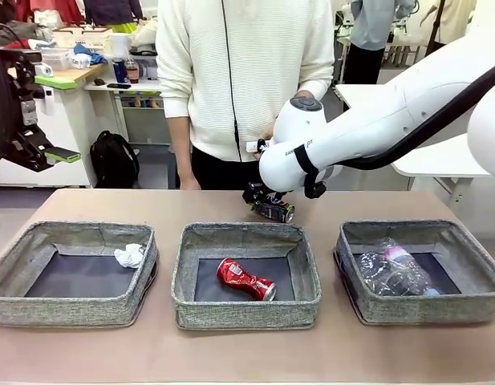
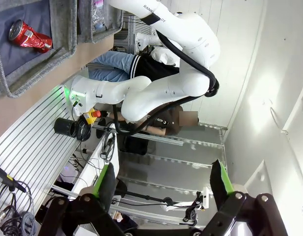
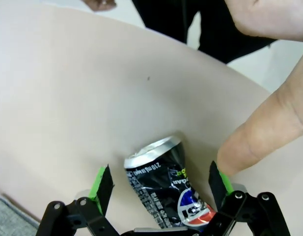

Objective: Sort the waste into the appropriate baskets.
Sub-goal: Pick up the waste item pointed out by the person.

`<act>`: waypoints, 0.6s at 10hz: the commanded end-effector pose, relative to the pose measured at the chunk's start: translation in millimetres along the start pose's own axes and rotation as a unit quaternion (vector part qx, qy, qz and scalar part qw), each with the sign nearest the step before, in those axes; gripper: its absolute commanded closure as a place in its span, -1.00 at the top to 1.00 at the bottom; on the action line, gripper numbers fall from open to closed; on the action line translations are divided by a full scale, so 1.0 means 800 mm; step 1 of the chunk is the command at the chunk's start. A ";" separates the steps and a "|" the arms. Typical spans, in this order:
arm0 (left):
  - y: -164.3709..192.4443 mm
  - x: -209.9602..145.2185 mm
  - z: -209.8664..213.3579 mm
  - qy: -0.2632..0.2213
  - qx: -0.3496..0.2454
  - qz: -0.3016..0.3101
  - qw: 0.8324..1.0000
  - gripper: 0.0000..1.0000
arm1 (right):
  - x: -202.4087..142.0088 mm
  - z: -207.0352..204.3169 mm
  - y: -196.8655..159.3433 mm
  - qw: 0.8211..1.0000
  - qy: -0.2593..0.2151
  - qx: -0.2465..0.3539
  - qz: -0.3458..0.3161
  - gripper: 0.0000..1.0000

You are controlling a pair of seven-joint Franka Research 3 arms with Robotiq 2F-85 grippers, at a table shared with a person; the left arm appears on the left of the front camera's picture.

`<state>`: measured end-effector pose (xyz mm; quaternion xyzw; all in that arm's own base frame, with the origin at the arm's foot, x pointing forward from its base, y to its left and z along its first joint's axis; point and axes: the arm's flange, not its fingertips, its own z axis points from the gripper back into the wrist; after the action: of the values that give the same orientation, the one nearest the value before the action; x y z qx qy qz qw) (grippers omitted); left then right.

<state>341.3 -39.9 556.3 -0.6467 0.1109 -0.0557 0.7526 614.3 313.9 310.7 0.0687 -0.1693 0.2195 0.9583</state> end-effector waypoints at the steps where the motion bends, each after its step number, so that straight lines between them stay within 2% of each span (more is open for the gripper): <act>1: -0.005 -0.002 -0.001 0.002 -0.010 -0.002 1.000 1.00 | 0.000 0.002 -0.004 1.000 -0.005 0.008 0.003 1.00; 3: -0.005 -0.002 -0.001 0.002 -0.010 -0.002 1.000 1.00 | 0.001 0.002 -0.004 1.000 0.007 0.008 0.005 1.00; 4: -0.005 -0.002 -0.001 0.002 -0.010 -0.002 1.000 1.00 | -0.001 0.000 -0.003 1.000 0.009 0.002 0.014 -0.11; 5: -0.005 -0.002 -0.001 0.002 -0.010 -0.002 1.000 1.00 | -0.001 0.000 -0.002 1.000 0.009 0.004 0.014 -0.13; 6: -0.005 -0.002 -0.001 0.002 -0.010 -0.002 1.000 1.00 | -0.001 -0.001 -0.003 1.000 0.012 0.002 0.009 -1.00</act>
<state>341.3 -39.9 556.3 -0.6467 0.1109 -0.0557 0.7526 613.4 313.5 308.7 0.0665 -0.1626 0.2232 0.9588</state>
